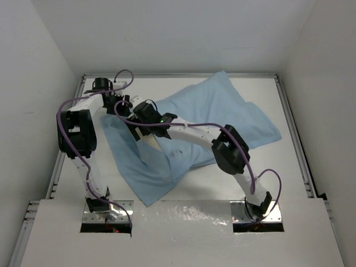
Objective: Put the pillow into the pillowcase
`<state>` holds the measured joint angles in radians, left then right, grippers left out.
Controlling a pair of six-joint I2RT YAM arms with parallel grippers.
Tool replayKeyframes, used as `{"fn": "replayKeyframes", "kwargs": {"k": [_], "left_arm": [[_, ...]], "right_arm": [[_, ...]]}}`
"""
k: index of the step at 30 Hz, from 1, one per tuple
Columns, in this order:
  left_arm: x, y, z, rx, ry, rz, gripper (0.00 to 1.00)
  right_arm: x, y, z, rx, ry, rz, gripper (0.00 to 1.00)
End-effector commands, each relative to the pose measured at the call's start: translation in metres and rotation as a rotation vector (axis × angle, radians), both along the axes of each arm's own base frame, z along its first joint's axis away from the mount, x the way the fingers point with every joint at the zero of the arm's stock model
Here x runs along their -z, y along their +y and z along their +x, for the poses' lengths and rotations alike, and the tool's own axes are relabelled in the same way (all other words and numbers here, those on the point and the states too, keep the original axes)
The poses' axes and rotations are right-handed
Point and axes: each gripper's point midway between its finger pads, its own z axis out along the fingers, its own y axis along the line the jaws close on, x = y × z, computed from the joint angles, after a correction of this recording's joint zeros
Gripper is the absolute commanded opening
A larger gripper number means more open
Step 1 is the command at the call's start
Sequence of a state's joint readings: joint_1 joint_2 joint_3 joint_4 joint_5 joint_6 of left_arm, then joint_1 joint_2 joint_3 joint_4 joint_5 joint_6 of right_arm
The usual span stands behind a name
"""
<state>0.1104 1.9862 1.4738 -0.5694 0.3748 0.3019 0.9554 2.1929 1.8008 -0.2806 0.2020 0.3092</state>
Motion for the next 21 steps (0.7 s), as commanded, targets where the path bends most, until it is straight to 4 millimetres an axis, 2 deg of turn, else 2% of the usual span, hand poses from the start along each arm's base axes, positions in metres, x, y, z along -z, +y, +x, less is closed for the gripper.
{"fn": "replayKeyframes", "kwargs": {"k": [1, 2, 5, 8, 9, 10, 11, 12, 13, 14, 15, 17, 18, 19, 20, 21], "left_arm": [[0.018, 0.003, 0.022, -0.056, -0.014, 0.011, 0.59], [0.025, 0.001, 0.019, -0.045, 0.005, 0.01, 0.59], [0.047, -0.009, 0.009, -0.014, 0.067, 0.004, 0.6], [0.066, -0.017, 0.005, -0.003, 0.108, -0.013, 0.57], [0.068, -0.025, 0.005, 0.015, 0.114, -0.034, 0.54], [0.075, -0.029, 0.003, 0.019, 0.129, -0.044, 0.41], [0.077, -0.03, 0.005, 0.01, 0.13, -0.051, 0.34], [0.082, -0.032, 0.005, 0.005, 0.138, -0.055, 0.27], [0.084, -0.032, 0.005, 0.002, 0.142, -0.057, 0.14], [0.085, -0.03, 0.007, -0.003, 0.139, -0.058, 0.06], [0.084, -0.029, 0.007, -0.002, 0.135, -0.063, 0.0], [0.076, -0.025, 0.008, 0.003, 0.118, -0.072, 0.0], [0.06, -0.018, 0.011, -0.001, 0.083, -0.086, 0.0], [0.05, -0.013, 0.011, 0.0, 0.067, -0.092, 0.0], [0.039, -0.008, 0.013, 0.01, 0.041, -0.09, 0.0], [0.014, 0.002, 0.016, 0.008, -0.014, -0.098, 0.0]], "right_arm": [[-0.017, -0.01, 0.047, 0.152, -0.116, -0.002, 0.91], [-0.001, -0.012, 0.046, 0.158, -0.102, -0.034, 0.91], [0.021, -0.018, 0.047, 0.203, -0.07, -0.064, 0.9], [0.041, -0.024, 0.045, 0.247, -0.021, -0.059, 0.83], [0.053, -0.025, 0.042, 0.242, 0.014, -0.059, 0.69], [0.058, -0.026, 0.042, 0.248, 0.032, -0.056, 0.6], [0.063, -0.028, 0.04, 0.265, 0.052, -0.048, 0.48], [0.069, -0.032, 0.038, 0.272, 0.067, -0.053, 0.25], [0.072, -0.035, 0.037, 0.277, 0.078, -0.055, 0.12], [0.073, -0.039, 0.039, 0.301, 0.088, -0.046, 0.02], [0.079, -0.048, 0.038, 0.315, 0.102, -0.057, 0.0], [0.066, -0.059, 0.043, 0.366, 0.111, -0.007, 0.0], [0.075, -0.081, 0.046, 0.41, 0.131, -0.014, 0.0], [0.051, -0.084, 0.055, 0.43, 0.11, 0.066, 0.0], [0.044, -0.09, 0.058, 0.46, 0.115, 0.116, 0.0], [0.051, -0.111, 0.06, 0.497, 0.133, 0.121, 0.0]]}}
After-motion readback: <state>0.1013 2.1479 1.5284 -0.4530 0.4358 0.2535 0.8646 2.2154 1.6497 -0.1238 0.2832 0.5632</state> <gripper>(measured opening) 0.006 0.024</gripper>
